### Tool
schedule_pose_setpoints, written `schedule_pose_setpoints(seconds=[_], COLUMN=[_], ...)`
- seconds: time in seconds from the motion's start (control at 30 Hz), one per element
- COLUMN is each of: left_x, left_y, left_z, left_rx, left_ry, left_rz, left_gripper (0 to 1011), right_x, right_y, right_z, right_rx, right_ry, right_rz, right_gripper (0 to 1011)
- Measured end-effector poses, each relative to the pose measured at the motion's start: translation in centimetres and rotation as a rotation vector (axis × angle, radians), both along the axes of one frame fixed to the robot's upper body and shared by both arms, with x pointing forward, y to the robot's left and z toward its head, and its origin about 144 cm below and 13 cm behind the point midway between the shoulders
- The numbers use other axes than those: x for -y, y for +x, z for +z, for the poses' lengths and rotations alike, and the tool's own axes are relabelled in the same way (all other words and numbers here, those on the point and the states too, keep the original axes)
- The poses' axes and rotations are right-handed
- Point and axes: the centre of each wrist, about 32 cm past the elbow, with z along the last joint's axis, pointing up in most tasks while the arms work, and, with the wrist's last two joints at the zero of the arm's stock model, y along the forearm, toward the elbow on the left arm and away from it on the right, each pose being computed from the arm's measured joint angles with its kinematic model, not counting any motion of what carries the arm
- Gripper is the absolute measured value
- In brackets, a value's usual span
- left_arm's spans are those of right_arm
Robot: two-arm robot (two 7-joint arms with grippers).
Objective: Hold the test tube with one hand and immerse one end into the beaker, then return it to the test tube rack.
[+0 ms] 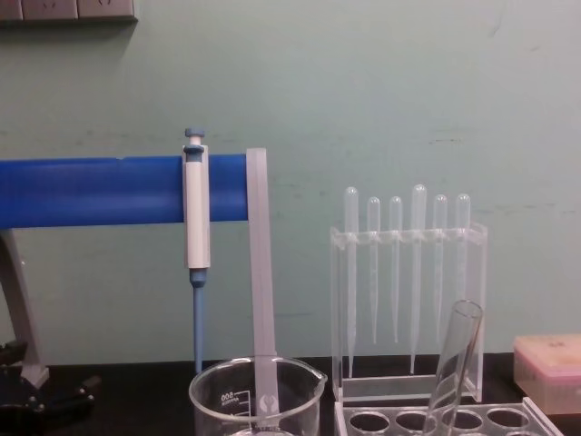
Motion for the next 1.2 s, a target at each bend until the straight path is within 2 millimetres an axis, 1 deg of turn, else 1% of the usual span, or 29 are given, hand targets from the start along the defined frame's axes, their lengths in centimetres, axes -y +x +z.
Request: schedule_pose_setpoints(seconds=[0.23, 0.37, 0.47, 0.63, 0.73, 0.9, 1.07, 1.2], left_x=[0.0, 0.0, 0.0, 0.0, 0.0, 0.0, 0.0, 0.0], left_y=[0.0, 0.0, 0.0, 0.0, 0.0, 0.0, 0.0, 0.0], left_z=[0.0, 0.0, 0.0, 0.0, 0.0, 0.0, 0.0, 0.0], left_rx=[0.0, 0.0, 0.0, 0.0, 0.0, 0.0, 0.0, 0.0], left_ry=[0.0, 0.0, 0.0, 0.0, 0.0, 0.0, 0.0, 0.0], left_rz=[0.0, 0.0, 0.0, 0.0, 0.0, 0.0, 0.0, 0.0], left_gripper=[1000, 1000, 1000, 1000, 1000, 1000, 1000, 1000], right_x=[0.2, 0.5, 0.4, -0.5, -1.5, -2.4, -2.7, -2.7], right_y=[-1.2, -1.9, -2.0, -1.3, -0.2, 1.1, 2.1, 2.6], right_z=[1.2, 1.8, 2.2, 2.4, 2.2, 1.6, 0.8, 0.3], right_rx=[-0.046, -0.106, -0.164, -0.209, -0.215, -0.199, -0.166, -0.143], right_ry=[0.014, 0.012, 0.0, -0.019, -0.032, -0.046, -0.048, -0.043], right_rz=[0.109, 0.188, 0.265, 0.361, 0.449, 0.52, 0.551, 0.56], right_gripper=[1002, 1002, 1002, 1002, 1002, 1002, 1002, 1002])
